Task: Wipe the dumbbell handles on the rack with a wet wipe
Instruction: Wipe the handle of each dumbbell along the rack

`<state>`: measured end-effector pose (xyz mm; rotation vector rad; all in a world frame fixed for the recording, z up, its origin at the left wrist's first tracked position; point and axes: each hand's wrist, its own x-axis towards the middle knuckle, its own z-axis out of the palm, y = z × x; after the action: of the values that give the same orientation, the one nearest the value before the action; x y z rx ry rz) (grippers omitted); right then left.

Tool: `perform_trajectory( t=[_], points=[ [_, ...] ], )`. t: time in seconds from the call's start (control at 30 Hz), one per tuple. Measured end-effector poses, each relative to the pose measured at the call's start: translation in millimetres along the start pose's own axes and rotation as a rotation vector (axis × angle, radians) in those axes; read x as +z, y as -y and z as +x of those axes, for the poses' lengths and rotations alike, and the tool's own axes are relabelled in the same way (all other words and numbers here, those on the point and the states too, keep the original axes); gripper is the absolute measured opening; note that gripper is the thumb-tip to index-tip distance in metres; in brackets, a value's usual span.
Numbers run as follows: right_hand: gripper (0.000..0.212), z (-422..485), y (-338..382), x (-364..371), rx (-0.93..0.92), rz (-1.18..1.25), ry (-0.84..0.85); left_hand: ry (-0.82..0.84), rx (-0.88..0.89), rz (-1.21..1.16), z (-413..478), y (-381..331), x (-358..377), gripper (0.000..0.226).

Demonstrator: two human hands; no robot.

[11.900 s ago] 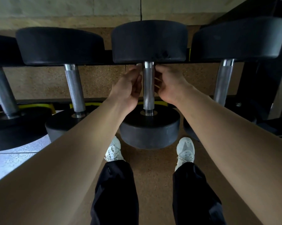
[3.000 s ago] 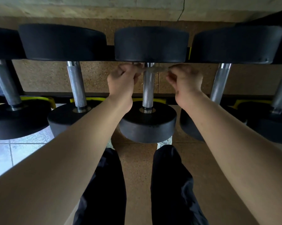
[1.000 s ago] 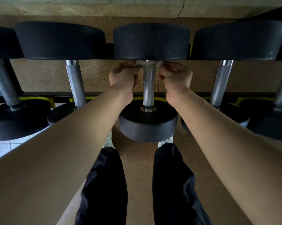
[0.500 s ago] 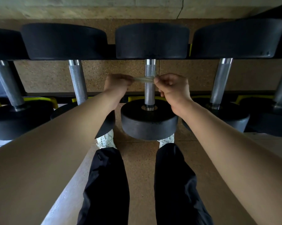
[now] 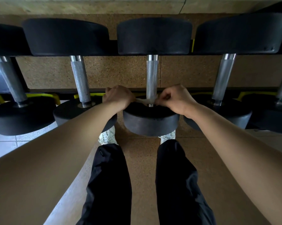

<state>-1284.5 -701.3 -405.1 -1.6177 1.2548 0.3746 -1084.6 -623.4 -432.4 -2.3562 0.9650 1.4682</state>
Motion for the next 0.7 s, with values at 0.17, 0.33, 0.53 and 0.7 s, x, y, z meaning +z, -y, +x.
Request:
perform_trajectory(
  t=[0.17,0.33,0.53,0.7],
  points=[
    [0.004,5.4,-5.1,-6.2,0.104,-0.133,-0.005,-0.014,0.146,-0.066,-22.1,-5.6,4.3,0.011],
    [0.012,6.6,13.0,-3.2,0.069,-0.173,0.088,-0.141,0.068,0.021,-16.0,-5.2,6.1,0.026],
    [0.014,4.9,0.2,-8.2,0.101,-0.136,0.076,-0.099,0.156,-0.124,-13.0,-11.2,8.0,0.013],
    [0.011,4.9,-11.5,-12.3,0.149,-0.168,-0.008,0.002,0.282,-0.229,-25.5,-4.8,10.5,0.008]
  ],
)
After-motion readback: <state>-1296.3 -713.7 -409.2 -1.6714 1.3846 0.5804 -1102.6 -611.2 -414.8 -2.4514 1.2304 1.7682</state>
